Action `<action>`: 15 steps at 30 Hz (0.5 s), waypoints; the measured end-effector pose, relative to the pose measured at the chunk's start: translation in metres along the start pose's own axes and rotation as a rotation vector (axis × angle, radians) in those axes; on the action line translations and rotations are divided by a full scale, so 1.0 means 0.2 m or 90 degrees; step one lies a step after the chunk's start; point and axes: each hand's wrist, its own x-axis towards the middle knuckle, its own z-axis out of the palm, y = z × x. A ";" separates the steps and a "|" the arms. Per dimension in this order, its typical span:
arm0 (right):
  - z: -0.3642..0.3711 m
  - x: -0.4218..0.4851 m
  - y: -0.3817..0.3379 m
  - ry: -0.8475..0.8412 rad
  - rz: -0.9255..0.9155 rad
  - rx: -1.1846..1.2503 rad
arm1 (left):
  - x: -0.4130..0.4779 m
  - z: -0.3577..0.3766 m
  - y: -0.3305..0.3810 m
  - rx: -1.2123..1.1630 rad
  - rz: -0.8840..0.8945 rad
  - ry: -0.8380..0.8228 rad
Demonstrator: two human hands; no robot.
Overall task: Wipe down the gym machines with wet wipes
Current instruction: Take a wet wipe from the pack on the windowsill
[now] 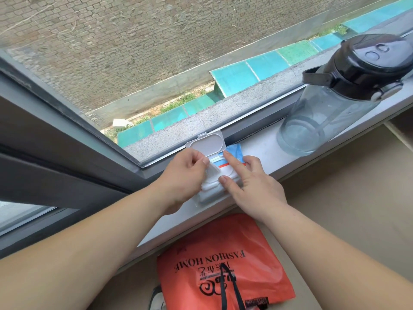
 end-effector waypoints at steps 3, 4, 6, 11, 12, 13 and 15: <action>-0.01 0.00 0.00 -0.006 0.000 -0.003 | -0.01 0.00 -0.02 -0.217 -0.043 0.020; -0.01 0.00 0.00 -0.007 0.000 -0.002 | -0.02 -0.01 -0.02 -0.265 -0.050 0.030; -0.01 0.00 0.00 -0.006 -0.002 0.001 | -0.03 0.00 -0.03 -0.204 -0.042 0.086; -0.01 0.00 -0.01 0.001 0.002 0.008 | -0.07 -0.03 0.04 0.273 0.363 0.243; -0.01 0.00 -0.01 0.003 0.002 0.007 | -0.07 -0.03 0.05 0.343 0.452 0.199; -0.01 0.00 -0.01 0.004 0.003 0.005 | -0.06 -0.03 0.05 0.418 0.490 0.138; -0.01 0.00 -0.01 0.006 0.006 0.001 | -0.05 0.01 0.04 0.550 0.414 0.049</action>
